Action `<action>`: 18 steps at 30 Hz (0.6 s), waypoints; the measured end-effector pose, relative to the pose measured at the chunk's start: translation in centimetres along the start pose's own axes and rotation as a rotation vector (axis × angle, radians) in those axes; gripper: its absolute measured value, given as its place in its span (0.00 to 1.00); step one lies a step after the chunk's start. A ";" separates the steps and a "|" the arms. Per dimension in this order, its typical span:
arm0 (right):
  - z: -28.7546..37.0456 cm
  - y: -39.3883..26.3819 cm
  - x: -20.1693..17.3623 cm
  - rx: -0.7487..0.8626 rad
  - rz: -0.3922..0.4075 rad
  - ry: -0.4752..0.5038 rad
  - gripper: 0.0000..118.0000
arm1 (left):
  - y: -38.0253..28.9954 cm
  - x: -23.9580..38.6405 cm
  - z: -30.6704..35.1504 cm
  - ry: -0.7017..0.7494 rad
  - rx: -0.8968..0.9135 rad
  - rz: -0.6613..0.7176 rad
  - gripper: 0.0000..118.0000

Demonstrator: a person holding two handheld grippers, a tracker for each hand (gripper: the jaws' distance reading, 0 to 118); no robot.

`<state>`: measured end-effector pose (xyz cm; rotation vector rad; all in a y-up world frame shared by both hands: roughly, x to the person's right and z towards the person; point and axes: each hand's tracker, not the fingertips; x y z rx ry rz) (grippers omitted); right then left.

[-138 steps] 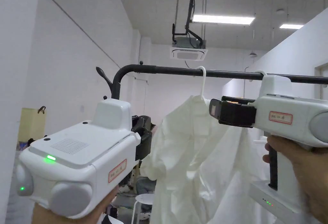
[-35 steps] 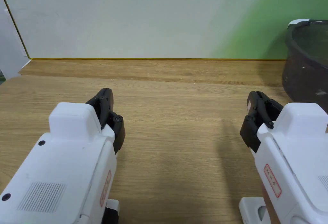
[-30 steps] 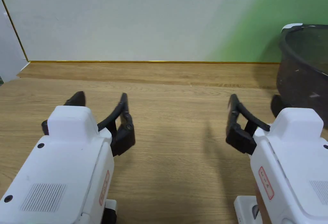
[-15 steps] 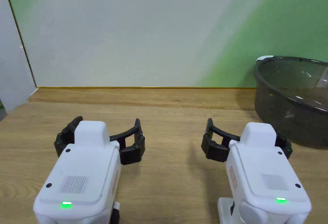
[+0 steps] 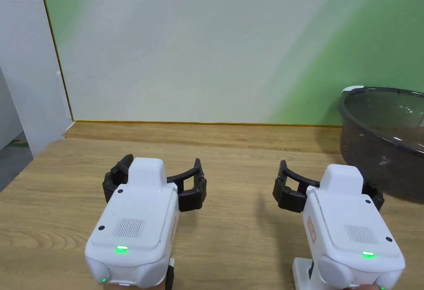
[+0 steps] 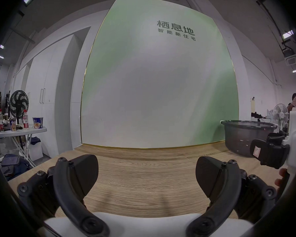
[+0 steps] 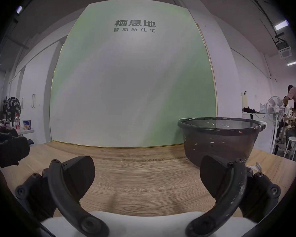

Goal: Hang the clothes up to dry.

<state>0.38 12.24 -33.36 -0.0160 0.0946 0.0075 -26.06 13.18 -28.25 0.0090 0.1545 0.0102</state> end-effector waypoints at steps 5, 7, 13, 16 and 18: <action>0.0 0.0 0.0 0.002 -0.002 0.003 1.00 | 0.0 0.0 0.0 -0.001 0.000 0.000 0.97; 0.1 0.0 0.0 0.002 -0.002 0.002 1.00 | 0.0 0.0 0.0 0.000 -0.001 0.000 0.97; 0.0 0.0 0.0 0.001 -0.003 0.002 1.00 | 0.0 0.0 0.0 0.001 0.000 0.000 0.97; 0.0 0.0 0.0 0.002 -0.003 0.003 1.00 | 0.0 0.1 0.0 0.001 0.000 -0.001 0.97; 0.0 0.0 0.0 0.001 -0.002 0.002 1.00 | 0.1 0.1 0.0 0.000 0.001 0.000 0.97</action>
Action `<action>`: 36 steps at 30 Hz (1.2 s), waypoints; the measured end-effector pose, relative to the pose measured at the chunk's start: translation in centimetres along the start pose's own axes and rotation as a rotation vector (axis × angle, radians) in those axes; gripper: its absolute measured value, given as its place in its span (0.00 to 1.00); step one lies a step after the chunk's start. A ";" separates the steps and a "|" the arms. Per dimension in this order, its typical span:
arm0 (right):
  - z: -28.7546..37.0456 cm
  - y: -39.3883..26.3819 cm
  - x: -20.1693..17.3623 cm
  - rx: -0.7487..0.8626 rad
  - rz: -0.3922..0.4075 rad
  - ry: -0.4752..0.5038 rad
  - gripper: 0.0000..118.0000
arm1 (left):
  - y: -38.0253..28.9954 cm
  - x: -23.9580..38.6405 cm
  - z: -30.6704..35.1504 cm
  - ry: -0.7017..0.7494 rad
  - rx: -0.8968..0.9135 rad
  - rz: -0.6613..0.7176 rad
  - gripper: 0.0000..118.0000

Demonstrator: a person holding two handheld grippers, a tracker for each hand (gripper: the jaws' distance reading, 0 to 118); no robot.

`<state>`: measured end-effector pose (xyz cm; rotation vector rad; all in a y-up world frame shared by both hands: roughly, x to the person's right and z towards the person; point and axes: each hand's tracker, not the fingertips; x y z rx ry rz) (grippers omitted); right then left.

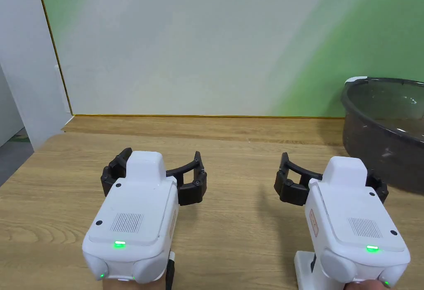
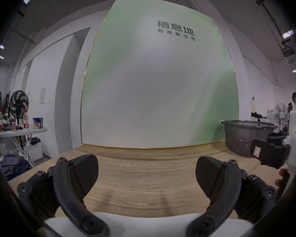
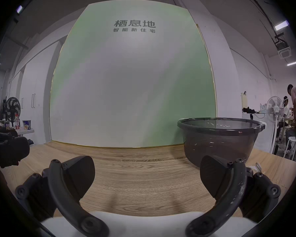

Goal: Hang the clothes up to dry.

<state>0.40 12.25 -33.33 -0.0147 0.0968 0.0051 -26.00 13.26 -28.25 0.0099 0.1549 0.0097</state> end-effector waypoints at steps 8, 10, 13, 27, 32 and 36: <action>0.0 0.0 0.0 0.000 -0.001 0.001 1.00 | 0.0 0.2 -0.2 -0.010 0.001 -0.002 0.97; 0.0 0.0 0.0 -0.001 -0.001 0.001 1.00 | 0.0 0.2 -0.2 -0.010 0.001 -0.002 0.97; 0.0 0.0 0.0 -0.001 -0.001 0.000 1.00 | -0.1 0.2 -0.2 -0.013 0.001 -0.002 0.97; 0.0 0.0 0.1 -0.003 -0.002 0.003 1.00 | -0.1 0.2 -0.2 -0.013 0.001 -0.001 0.97; -0.1 -0.1 0.1 -0.003 -0.002 0.002 1.00 | -0.1 0.2 -0.2 -0.012 0.002 -0.002 0.97; -0.1 -0.1 0.1 -0.004 -0.002 0.002 1.00 | -0.1 0.2 -0.2 -0.012 0.002 -0.002 0.97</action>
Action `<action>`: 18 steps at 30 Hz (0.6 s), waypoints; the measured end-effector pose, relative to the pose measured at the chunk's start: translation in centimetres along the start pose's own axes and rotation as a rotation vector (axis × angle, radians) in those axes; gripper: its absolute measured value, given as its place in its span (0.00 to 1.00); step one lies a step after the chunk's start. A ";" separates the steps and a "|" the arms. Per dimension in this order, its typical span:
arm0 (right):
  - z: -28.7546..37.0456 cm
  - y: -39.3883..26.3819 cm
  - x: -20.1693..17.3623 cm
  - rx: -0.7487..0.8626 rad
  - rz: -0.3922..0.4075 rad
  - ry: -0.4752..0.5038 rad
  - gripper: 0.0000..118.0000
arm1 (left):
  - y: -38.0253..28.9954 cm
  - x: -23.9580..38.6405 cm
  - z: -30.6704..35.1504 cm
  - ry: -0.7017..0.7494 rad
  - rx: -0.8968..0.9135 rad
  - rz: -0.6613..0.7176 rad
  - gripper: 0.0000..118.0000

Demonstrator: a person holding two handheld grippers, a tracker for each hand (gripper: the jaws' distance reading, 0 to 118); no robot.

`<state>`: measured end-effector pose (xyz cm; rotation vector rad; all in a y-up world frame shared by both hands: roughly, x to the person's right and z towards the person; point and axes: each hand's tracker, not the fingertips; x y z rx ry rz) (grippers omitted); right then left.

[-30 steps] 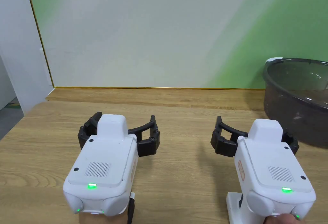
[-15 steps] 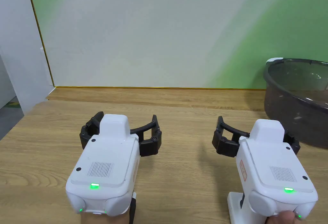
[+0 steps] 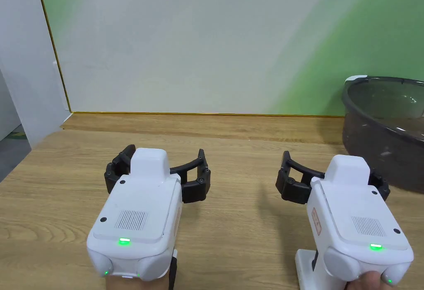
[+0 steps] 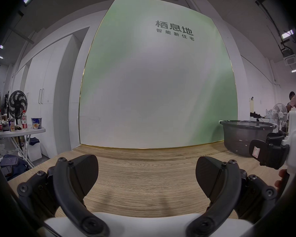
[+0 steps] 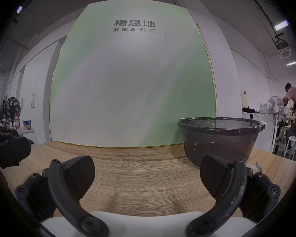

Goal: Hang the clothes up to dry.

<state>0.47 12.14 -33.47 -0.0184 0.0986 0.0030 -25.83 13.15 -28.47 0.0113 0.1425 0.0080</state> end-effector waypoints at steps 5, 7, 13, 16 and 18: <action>0.0 0.0 0.0 -0.003 0.000 0.001 1.00 | 0.0 0.0 0.0 0.001 0.000 -0.001 0.97; -0.1 0.0 0.0 -0.005 0.000 0.002 1.00 | 0.0 0.0 0.0 0.000 0.000 0.000 0.97; -0.1 0.0 0.0 -0.007 -0.001 0.005 1.00 | 0.0 0.0 0.0 0.000 -0.001 0.000 0.97; -0.1 0.0 0.0 -0.007 0.000 0.004 1.00 | 0.0 0.0 0.0 0.000 -0.001 0.000 0.97; -0.1 0.0 0.0 -0.006 -0.001 0.006 1.00 | 0.0 -0.1 0.0 0.000 -0.001 0.000 0.97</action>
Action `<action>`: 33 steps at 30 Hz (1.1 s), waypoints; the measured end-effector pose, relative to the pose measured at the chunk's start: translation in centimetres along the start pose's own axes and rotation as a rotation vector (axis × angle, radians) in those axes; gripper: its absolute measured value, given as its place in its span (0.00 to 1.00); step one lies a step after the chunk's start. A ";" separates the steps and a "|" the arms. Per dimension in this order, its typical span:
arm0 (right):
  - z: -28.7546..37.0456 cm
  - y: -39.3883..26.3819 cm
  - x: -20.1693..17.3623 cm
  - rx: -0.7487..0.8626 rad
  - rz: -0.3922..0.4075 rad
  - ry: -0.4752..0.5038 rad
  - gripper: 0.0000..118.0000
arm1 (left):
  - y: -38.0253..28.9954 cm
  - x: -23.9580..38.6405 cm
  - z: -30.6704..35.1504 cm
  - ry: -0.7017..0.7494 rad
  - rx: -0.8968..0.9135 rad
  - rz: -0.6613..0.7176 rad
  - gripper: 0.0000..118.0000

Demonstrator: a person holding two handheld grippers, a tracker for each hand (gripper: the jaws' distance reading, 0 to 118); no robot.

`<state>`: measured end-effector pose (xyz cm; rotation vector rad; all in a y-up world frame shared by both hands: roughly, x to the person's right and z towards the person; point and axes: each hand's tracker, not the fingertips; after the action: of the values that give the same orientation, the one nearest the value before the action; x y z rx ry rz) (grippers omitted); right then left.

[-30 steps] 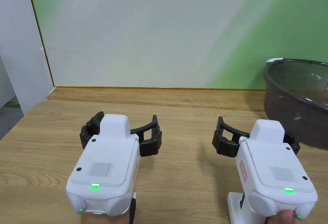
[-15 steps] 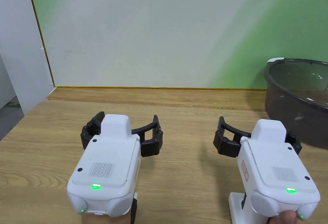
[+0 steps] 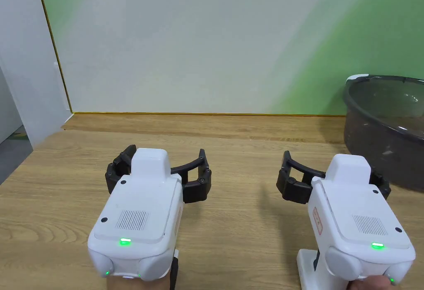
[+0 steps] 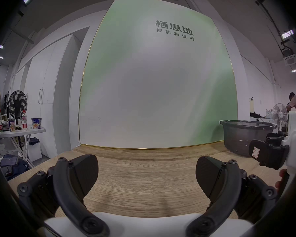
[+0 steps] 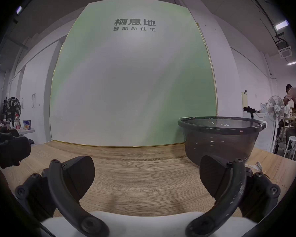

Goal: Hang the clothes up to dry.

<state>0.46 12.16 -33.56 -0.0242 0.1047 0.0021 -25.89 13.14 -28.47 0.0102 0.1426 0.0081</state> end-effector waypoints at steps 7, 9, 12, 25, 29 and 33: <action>0.1 0.0 0.0 0.006 0.002 -0.005 1.00 | 0.0 0.0 0.0 0.000 0.000 0.000 0.97; 0.1 0.0 0.0 0.007 0.002 -0.006 1.00 | 0.0 0.0 0.0 0.000 0.000 0.000 0.97; 0.1 0.0 0.0 0.008 0.000 -0.004 1.00 | 0.0 0.0 0.0 0.000 0.000 0.000 0.97; 0.1 0.1 0.0 0.008 0.002 -0.003 1.00 | -0.1 0.0 0.0 0.001 0.001 -0.001 0.97; 0.1 0.0 0.0 0.007 0.002 -0.003 1.00 | -0.1 0.0 0.0 0.000 0.001 -0.001 0.97; 0.1 0.0 0.0 0.007 0.002 0.000 1.00 | -0.1 0.0 0.0 0.001 0.001 -0.001 0.97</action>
<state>0.42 12.16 -33.48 -0.0166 0.1044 0.0033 -25.86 13.09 -28.48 0.0109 0.1434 0.0073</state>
